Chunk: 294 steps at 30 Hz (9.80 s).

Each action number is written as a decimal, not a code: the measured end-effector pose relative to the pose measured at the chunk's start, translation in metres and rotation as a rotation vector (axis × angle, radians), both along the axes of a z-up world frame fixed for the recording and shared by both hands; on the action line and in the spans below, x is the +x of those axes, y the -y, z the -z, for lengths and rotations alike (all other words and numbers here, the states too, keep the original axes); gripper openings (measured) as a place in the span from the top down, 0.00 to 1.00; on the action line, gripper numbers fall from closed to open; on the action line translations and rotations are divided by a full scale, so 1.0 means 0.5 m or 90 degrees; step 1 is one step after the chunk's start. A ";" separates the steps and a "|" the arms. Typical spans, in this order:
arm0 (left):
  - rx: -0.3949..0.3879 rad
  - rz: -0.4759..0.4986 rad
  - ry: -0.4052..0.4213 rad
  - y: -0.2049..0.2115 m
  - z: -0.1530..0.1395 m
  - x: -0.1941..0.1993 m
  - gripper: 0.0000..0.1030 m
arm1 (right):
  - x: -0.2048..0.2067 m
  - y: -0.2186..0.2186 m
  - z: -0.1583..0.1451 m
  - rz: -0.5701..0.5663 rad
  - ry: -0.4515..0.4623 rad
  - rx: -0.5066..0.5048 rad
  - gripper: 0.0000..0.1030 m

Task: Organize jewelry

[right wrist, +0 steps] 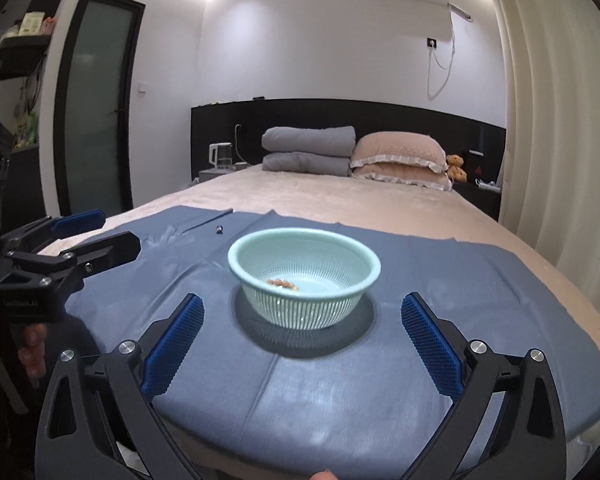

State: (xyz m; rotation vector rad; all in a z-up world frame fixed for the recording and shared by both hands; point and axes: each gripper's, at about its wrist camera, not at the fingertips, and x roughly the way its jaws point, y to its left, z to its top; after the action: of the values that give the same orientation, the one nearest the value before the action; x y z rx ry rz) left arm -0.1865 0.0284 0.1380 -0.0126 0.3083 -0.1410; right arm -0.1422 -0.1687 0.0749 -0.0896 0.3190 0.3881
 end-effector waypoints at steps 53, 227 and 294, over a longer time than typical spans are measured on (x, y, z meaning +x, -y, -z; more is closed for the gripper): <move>0.040 -0.042 -0.123 0.063 0.148 -0.009 0.06 | -0.020 0.014 0.122 0.037 -0.158 0.056 0.08; 0.046 0.021 -0.168 0.035 0.160 0.000 0.06 | -0.020 0.059 0.122 -0.003 -0.177 0.064 0.08; 0.157 0.017 -0.075 0.006 0.077 0.075 0.06 | 0.119 0.049 0.032 0.014 -0.072 -0.039 0.08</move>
State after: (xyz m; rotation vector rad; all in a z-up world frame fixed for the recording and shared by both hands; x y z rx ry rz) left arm -0.1490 0.0252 0.0997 0.2282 0.4417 -0.1279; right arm -0.0828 -0.1934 0.0590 -0.1250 0.4440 0.3624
